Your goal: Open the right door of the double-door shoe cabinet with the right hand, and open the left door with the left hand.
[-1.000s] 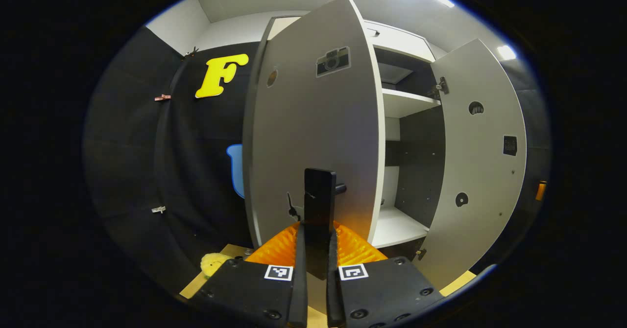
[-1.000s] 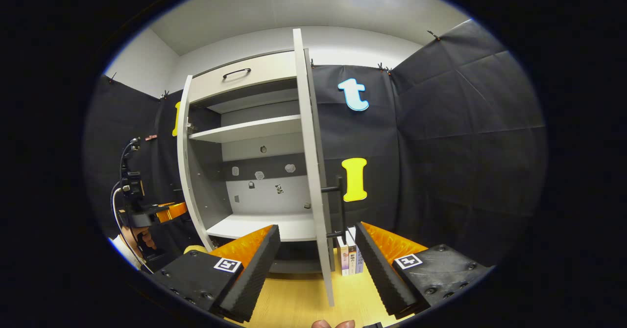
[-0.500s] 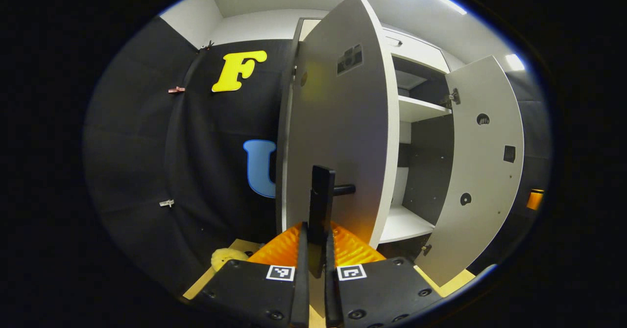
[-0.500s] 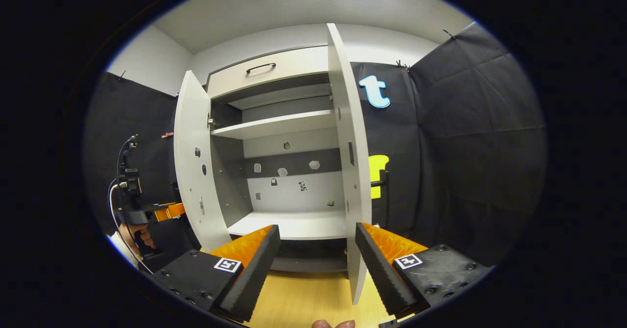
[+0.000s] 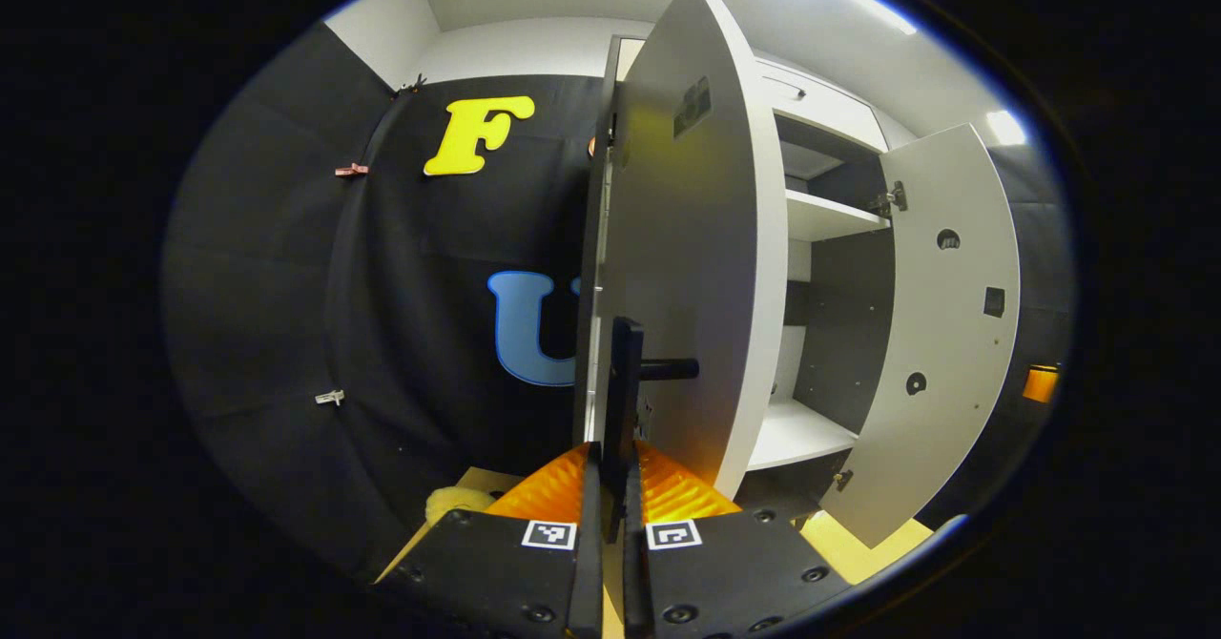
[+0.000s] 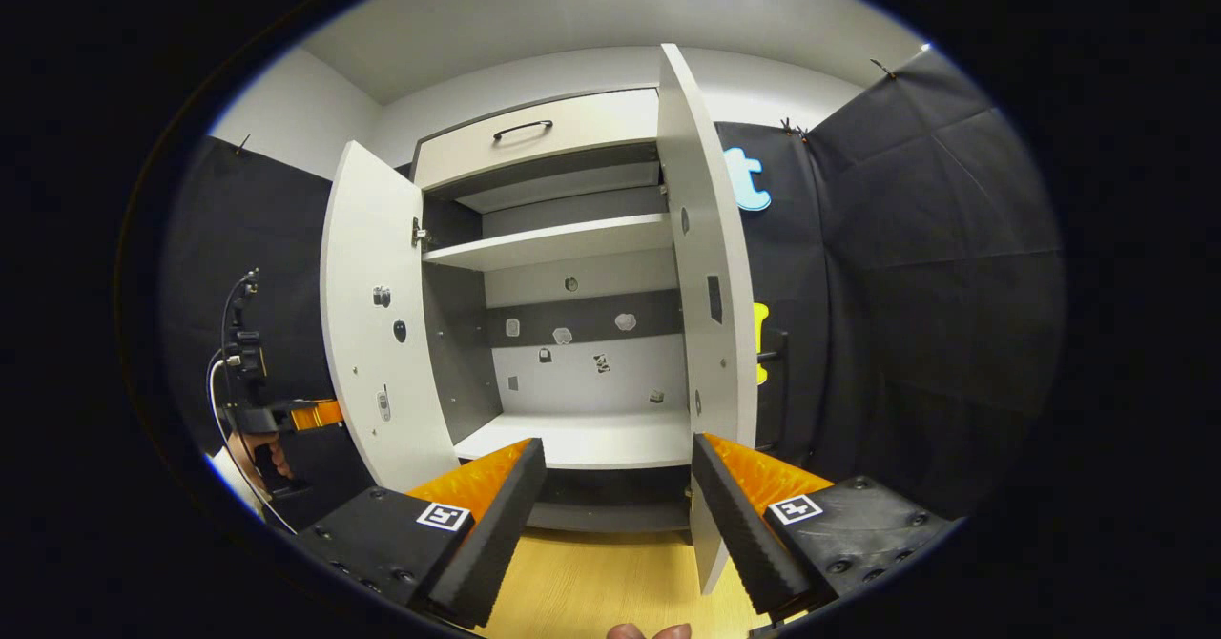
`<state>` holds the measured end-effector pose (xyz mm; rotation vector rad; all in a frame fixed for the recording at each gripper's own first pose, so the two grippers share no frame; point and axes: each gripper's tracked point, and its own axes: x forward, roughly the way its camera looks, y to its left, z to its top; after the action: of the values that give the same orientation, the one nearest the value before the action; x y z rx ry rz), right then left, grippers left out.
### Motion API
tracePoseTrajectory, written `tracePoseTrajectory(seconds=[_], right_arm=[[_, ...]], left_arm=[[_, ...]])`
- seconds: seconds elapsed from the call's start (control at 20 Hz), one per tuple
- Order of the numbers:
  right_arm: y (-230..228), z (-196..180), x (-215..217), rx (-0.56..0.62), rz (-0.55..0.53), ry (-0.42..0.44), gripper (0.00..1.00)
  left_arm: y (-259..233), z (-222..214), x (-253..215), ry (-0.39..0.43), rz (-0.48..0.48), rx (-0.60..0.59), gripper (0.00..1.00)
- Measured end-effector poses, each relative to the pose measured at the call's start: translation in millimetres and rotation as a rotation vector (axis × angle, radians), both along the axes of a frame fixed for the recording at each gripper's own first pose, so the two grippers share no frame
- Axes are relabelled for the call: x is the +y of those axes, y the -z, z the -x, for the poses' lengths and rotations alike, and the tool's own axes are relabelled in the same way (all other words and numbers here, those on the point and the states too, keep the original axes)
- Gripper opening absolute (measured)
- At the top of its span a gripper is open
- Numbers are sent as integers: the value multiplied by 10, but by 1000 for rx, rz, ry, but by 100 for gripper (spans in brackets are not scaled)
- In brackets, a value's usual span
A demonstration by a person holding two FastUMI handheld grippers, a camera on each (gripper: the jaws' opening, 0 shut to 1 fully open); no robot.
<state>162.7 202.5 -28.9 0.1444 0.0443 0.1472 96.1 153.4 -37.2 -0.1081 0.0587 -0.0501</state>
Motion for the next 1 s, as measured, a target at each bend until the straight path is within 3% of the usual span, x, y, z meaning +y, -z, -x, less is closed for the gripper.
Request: tracePoseTrajectory(seconds=[0.15,0.55,0.8,1.0], right_arm=[[-14,-1,68,-4,6,-5,98],[29,-29,86,2,17,5,98],[57,-23,52,15,0,14,98],[91,5,26,28,-15,8,98]], left_arm=[[-2,-40,235,-23,14,0,8],[-15,-47,370,120,38,-34,7],[-22,-31,389,109,-32,-29,7],[-194,76,391,90,-3,-51,7]])
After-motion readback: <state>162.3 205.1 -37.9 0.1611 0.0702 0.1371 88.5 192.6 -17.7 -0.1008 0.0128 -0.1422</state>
